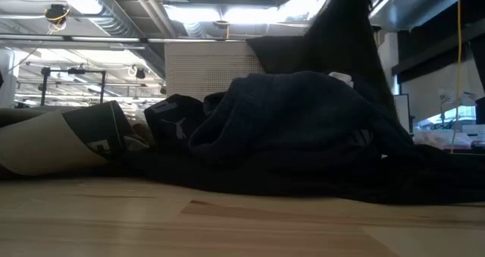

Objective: Sort clothes
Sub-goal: Put the black hoodie into the white laundry bin

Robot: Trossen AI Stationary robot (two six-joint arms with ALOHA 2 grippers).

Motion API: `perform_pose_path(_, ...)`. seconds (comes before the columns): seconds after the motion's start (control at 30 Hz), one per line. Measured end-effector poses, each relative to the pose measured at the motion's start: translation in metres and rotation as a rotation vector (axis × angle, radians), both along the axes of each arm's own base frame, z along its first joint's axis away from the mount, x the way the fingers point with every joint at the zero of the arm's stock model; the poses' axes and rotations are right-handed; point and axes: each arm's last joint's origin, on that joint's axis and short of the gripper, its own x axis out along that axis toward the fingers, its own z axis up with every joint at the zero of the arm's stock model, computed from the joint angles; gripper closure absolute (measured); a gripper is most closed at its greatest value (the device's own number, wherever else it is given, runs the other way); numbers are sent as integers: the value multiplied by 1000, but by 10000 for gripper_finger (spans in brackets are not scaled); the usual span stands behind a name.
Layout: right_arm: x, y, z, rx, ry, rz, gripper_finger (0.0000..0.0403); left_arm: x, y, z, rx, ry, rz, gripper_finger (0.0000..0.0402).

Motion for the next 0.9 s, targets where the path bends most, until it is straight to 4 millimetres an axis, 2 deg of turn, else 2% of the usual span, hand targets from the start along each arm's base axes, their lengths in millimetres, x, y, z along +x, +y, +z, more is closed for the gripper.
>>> perform_pose_path(0.13, 0, 5, 55, -110, -150, 40, 393, 0, 0, 0, 2, 0, 0, 231)
perform_pose_path(0.23, -3, 0, 96, -245, -266, -7, 388, 0, 0, 0, 0, -2, 0, 231)
perform_pose_path(0.4, -10, -25, 153, -491, -436, -151, 384, 0, 0, 0, 8, -4, -1, 231)
perform_pose_path(0.5, -16, -45, 179, -596, -522, -226, 394, 0, 0, 0, 9, -4, -1, 231)
perform_pose_path(0.57, -17, -59, 187, -642, -553, -261, 396, 0, 0, 0, 12, -4, -1, 231)
perform_pose_path(0.67, -18, -82, 187, -660, -537, -299, 389, 0, 0, 0, 11, -4, -1, 231)
perform_pose_path(0.77, -13, -100, 175, -585, -483, -331, 371, 0, 0, 0, 11, -3, -1, 231)
perform_pose_path(0.9, 4, -118, 150, -431, -369, -312, 343, 0, 0, 0, 12, 1, -1, 231)
